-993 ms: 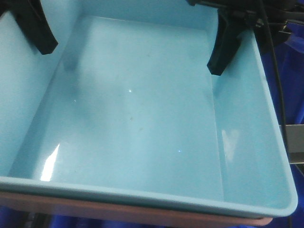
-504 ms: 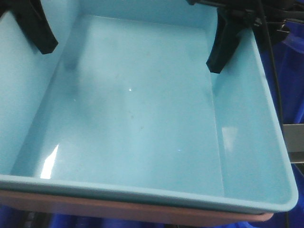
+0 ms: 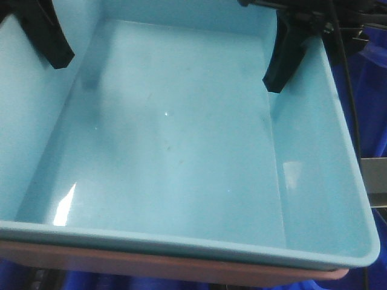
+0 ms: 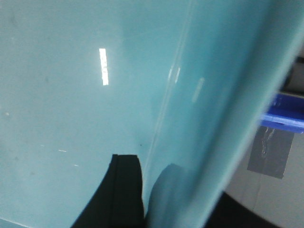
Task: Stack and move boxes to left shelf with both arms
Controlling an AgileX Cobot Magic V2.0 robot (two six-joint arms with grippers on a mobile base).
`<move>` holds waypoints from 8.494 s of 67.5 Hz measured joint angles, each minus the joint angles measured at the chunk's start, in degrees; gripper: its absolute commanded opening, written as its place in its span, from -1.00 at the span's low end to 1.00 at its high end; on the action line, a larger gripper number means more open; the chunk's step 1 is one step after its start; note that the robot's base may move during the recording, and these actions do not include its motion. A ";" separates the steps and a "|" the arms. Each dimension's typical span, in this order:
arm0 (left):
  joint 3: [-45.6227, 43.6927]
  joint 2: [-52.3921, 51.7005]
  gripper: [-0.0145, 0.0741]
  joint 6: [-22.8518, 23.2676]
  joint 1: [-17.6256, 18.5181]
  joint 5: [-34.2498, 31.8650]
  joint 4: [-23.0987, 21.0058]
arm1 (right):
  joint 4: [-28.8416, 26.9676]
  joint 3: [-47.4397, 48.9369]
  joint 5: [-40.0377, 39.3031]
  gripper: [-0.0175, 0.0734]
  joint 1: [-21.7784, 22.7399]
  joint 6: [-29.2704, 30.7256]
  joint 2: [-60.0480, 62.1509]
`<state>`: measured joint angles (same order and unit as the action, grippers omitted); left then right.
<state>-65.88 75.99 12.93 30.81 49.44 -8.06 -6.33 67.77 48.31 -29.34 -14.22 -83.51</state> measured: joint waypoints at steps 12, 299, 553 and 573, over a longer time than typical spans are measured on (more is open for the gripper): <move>0.00 0.00 -0.68 -1.00 -1.44 -3.16 -0.71 | 1.30 4.13 0.87 -0.49 0.13 1.87 0.00; 2.27 -10.20 -0.68 -10.97 -19.89 -17.60 2.11 | 8.29 43.58 5.43 -0.50 2.37 7.18 -24.09; 67.53 -76.57 -0.68 -10.97 -34.39 -44.36 3.77 | 8.37 -56.75 -46.07 -0.50 19.49 7.04 68.96; 67.53 -76.57 -0.68 -10.97 -34.39 -44.23 3.77 | 8.16 -67.99 -46.76 -0.50 30.23 7.04 82.06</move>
<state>1.65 -0.58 1.95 -3.58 5.22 -4.29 1.84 -0.22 1.55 0.89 -7.18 -1.45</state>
